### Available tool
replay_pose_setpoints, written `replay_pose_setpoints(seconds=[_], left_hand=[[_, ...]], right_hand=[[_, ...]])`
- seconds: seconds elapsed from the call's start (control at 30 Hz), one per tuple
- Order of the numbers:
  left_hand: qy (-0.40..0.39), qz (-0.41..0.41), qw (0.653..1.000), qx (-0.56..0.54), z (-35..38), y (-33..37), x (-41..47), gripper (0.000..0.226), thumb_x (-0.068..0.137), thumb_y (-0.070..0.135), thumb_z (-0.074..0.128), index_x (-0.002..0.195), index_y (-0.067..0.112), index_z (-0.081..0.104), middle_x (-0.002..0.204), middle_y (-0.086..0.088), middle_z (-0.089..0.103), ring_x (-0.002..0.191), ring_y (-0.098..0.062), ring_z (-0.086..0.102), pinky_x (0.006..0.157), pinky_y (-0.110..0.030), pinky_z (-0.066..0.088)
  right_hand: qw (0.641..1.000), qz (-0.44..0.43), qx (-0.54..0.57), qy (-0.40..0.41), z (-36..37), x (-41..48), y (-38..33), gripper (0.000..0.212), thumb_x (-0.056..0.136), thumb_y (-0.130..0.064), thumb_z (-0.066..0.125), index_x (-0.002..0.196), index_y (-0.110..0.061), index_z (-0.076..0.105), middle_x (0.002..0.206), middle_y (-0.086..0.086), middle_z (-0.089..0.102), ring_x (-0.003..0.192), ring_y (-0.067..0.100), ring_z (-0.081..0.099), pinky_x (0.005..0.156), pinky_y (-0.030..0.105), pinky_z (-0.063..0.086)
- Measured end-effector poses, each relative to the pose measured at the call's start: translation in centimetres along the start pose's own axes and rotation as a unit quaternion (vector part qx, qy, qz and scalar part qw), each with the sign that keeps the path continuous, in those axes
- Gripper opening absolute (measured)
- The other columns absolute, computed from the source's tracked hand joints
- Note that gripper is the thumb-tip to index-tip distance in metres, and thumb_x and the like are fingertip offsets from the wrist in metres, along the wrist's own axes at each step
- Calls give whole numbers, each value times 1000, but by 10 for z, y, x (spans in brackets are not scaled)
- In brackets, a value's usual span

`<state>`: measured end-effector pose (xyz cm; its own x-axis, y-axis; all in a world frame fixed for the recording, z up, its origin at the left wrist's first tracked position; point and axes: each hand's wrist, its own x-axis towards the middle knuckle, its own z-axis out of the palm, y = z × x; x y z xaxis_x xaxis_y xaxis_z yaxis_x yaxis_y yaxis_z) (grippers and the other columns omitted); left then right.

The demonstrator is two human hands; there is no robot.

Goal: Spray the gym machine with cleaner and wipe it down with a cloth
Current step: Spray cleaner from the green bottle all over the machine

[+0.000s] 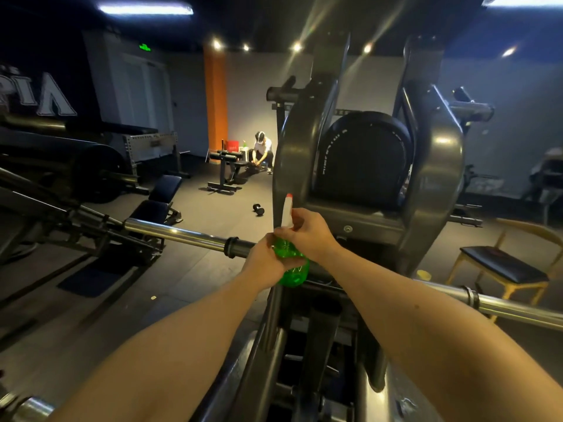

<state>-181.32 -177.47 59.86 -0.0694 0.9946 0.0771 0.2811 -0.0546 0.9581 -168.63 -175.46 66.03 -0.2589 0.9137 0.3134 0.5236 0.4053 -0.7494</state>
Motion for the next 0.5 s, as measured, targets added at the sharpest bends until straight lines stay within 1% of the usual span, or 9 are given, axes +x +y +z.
replay_pose_setpoints(seconds=[0.07, 0.1, 0.2, 0.23, 0.3, 0.33, 0.37, 0.43, 0.5], left_hand=[[-2, 0, 1000, 4, -4, 0, 3, 76, 73, 35, 92, 136, 29, 51, 124, 7, 66, 121, -19, 61, 111, -50, 47], [-7, -2, 1000, 7, -5, -1, 3, 75, 73, 35, 92, 135, 29, 51, 124, 7, 66, 121, -19, 61, 111, -50, 47], [-21, -25, 999, -7, -3, -14, -1, 60, 74, 31, 91, 123, 32, 56, 120, 6, 67, 119, -20, 62, 108, -47, 49], [-20, -38, 999, -22, 0, -21, -5, 53, 75, 26, 90, 115, 34, 57, 117, 6, 68, 118, -20, 62, 104, -42, 51], [-20, -46, 999, -18, 4, -36, -20, 44, 81, 18, 86, 106, 35, 55, 112, 8, 66, 111, -15, 63, 87, -26, 55], [-22, -48, 999, 11, 6, -49, -26, 42, 82, 19, 85, 109, 32, 56, 112, 8, 66, 108, -13, 64, 83, -22, 55], [-34, -50, 997, 51, 7, -65, -32, 44, 81, 23, 86, 115, 28, 57, 114, 7, 66, 108, -14, 64, 87, -25, 55], [-60, -59, 990, 111, 7, -93, -42, 58, 77, 31, 89, 127, 24, 60, 117, 7, 68, 111, -15, 66, 98, -33, 54], [-81, -108, 984, 118, 9, -120, -51, 69, 74, 38, 90, 133, 25, 58, 118, 8, 68, 111, -13, 65, 99, -35, 53]], right_hand=[[1000, -3, -4, -4, 0, 3, -3, 54, 89, -35, 80, 135, -17, 59, 110, -10, 64, 104, 13, 64, 92, 32, 54], [1000, -1, -8, -6, 2, 4, -2, 52, 89, -35, 80, 133, -17, 60, 110, -10, 65, 104, 13, 64, 92, 32, 54], [1000, 12, -8, -24, 15, 0, 9, 36, 89, -34, 80, 119, -20, 65, 104, -11, 69, 97, 9, 66, 90, 32, 56], [999, 20, -2, -36, 22, -3, 16, 34, 89, -34, 80, 117, -21, 66, 103, -11, 70, 96, 8, 67, 88, 31, 56], [997, 39, 6, -70, 37, -11, 33, 39, 86, -37, 82, 119, -22, 65, 103, -9, 70, 94, 8, 66, 81, 26, 55], [995, 50, 9, -86, 45, -16, 43, 43, 85, -38, 83, 120, -22, 65, 103, -9, 70, 94, 9, 66, 80, 26, 55], [993, 62, 12, -98, 53, -22, 54, 44, 84, -38, 84, 121, -21, 65, 102, -9, 70, 95, 10, 67, 83, 29, 56], [990, 82, 19, -117, 72, -34, 78, 39, 84, -36, 84, 115, -20, 69, 99, -6, 72, 95, 12, 69, 91, 37, 59], [985, 108, 21, -135, 94, -47, 99, 33, 84, -35, 83, 110, -21, 70, 99, -3, 74, 97, 14, 71, 93, 43, 59]])
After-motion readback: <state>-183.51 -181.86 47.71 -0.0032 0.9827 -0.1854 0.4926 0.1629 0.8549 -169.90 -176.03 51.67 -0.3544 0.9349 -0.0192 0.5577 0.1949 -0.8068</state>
